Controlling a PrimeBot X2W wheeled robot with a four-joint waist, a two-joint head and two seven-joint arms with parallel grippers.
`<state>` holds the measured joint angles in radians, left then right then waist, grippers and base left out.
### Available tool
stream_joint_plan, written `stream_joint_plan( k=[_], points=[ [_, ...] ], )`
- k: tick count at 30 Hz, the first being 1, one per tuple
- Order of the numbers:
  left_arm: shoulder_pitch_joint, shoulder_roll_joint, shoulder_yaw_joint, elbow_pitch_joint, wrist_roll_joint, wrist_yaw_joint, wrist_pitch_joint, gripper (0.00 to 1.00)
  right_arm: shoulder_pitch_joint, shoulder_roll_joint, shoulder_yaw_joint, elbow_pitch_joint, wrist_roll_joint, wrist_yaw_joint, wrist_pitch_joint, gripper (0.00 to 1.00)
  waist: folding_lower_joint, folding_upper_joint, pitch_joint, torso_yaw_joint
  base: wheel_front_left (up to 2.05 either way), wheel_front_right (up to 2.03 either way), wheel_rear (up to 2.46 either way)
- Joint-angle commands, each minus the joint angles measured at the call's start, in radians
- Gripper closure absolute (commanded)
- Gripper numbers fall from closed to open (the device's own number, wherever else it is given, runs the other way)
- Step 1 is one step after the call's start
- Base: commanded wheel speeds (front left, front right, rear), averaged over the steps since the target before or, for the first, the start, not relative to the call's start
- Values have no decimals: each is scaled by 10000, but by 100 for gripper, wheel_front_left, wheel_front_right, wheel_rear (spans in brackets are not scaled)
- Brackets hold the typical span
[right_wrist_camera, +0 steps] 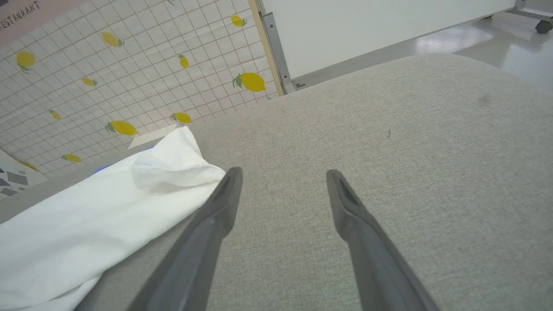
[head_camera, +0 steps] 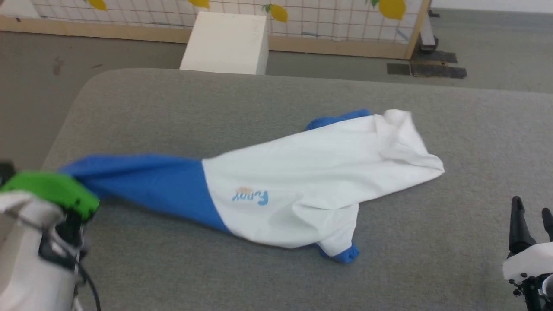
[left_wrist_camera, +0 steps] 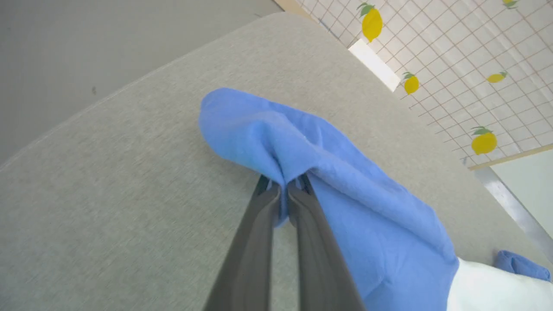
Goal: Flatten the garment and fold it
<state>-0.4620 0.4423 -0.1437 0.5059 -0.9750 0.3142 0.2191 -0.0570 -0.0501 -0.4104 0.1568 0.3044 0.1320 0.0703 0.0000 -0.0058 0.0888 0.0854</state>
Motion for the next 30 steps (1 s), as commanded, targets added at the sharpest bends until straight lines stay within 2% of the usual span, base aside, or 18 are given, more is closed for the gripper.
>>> stream_joint_plan(
  k=[1, 4, 7, 8, 10, 14, 16, 21, 26, 30],
  points=[
    [801, 45, 302, -226, -255, 243, -118, 100, 103, -1, 60, 51, 27, -13, -29, 0, 0, 58, -267, 361, 0, 0, 0],
    [2355, -172, 948, -890, -742, 739, -355, 100, 93, -1, 114, 95, 45, -13, -45, 0, 0, 58, -272, 415, 0, 0, 0],
    [3345, -445, 1061, -1569, -969, 910, -347, 100, 92, -1, 92, 109, 43, -13, -58, 0, 0, 58, -242, 508, 0, 0, 0],
    [3535, -565, 1108, -1797, -1053, 893, -402, 71, 99, -1, 89, 116, 27, -13, -52, 0, 0, 58, -247, 551, 0, 0, 0],
    [3658, -730, 1130, -2267, -1105, 752, -586, 0, 107, -1, 88, 127, 11, -13, -42, 0, 0, 58, -264, 625, 0, 0, 0],
    [3454, -657, 1024, -3273, -669, -39, -1498, 0, 51, -1, 163, 143, -13, -13, -14, 0, 0, 58, -305, 700, 0, 0, 0],
    [3358, -382, 774, -3701, 10, -484, -2197, 0, -1, -1, 216, 144, -22, -13, 6, 0, 0, 58, -317, 695, 0, 0, 0],
    [3489, -150, 106, -4398, 1902, -1300, -4356, 0, -100, -1, 482, 144, -13, -13, 124, 0, 0, 58, -334, 585, 0, 0, 0],
    [3959, -803, -7, -4551, 2897, -1486, -4780, 0, -215, -1, 804, 212, -156, -13, 645, 0, 0, 58, -239, 565, 0, 0, 0],
    [4113, -1455, 409, -5098, 4006, -1826, -4803, 0, -726, -1, 1253, 134, -643, -13, 1558, 0, 0, 58, 95, 683, 0, 0, 0]
  ],
)
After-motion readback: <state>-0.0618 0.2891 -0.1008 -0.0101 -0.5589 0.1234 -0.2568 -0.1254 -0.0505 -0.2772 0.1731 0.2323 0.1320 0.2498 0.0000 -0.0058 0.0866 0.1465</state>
